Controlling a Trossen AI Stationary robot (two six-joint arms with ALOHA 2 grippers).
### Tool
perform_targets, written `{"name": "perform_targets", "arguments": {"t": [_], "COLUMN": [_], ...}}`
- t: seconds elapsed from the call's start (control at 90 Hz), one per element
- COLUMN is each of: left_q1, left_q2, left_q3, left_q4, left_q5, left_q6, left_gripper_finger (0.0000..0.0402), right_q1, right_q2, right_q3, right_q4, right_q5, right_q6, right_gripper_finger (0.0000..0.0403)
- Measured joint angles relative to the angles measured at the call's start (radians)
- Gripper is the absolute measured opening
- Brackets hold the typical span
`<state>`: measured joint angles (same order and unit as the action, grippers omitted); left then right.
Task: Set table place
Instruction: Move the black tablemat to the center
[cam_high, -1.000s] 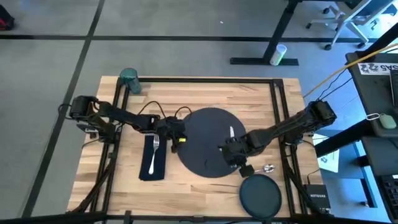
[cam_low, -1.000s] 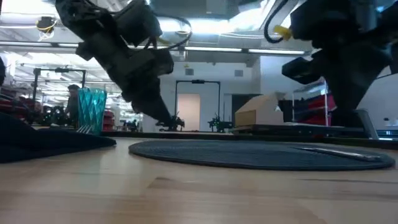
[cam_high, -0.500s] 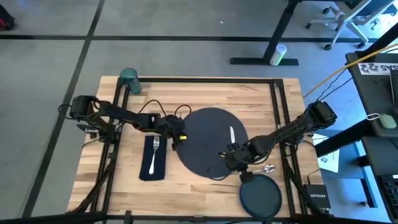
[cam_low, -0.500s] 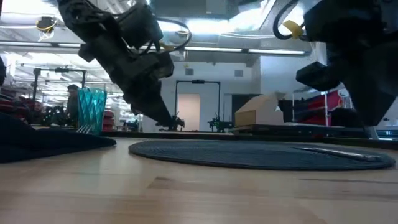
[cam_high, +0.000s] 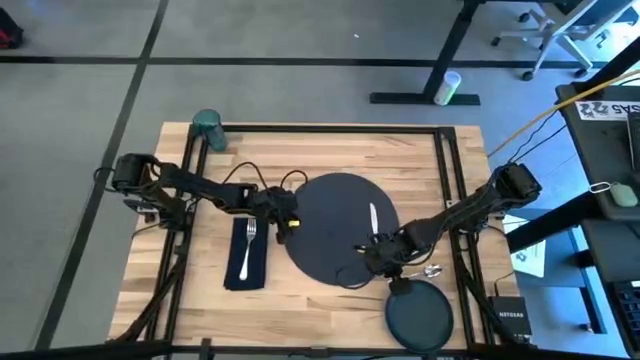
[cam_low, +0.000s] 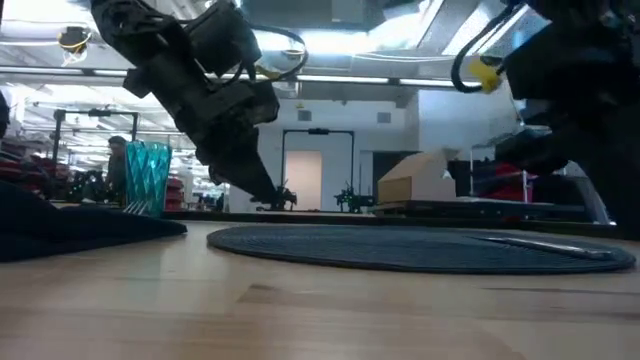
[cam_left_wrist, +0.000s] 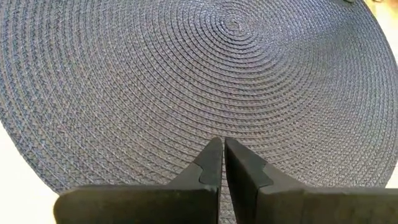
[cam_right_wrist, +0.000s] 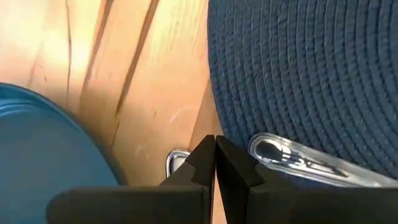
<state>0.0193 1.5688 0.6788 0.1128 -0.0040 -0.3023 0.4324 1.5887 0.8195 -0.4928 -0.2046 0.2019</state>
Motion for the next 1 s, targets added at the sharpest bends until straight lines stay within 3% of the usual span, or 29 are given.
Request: {"name": "perform_targets", "arguments": {"t": [1.0], "left_q1": [0.0], "left_q2": [0.0], "left_q3": [0.0], "left_q4": [0.0], "left_q5": [0.0], "left_q6": [-0.004], "left_gripper_finger": [0.0001], "right_q1": [-0.001], "right_q2": [0.0], "right_q3": [-0.005], "right_q4": [0.005], "right_q5": [0.029], "right_q6": [-0.05], "right_gripper_finger": [0.0]}}
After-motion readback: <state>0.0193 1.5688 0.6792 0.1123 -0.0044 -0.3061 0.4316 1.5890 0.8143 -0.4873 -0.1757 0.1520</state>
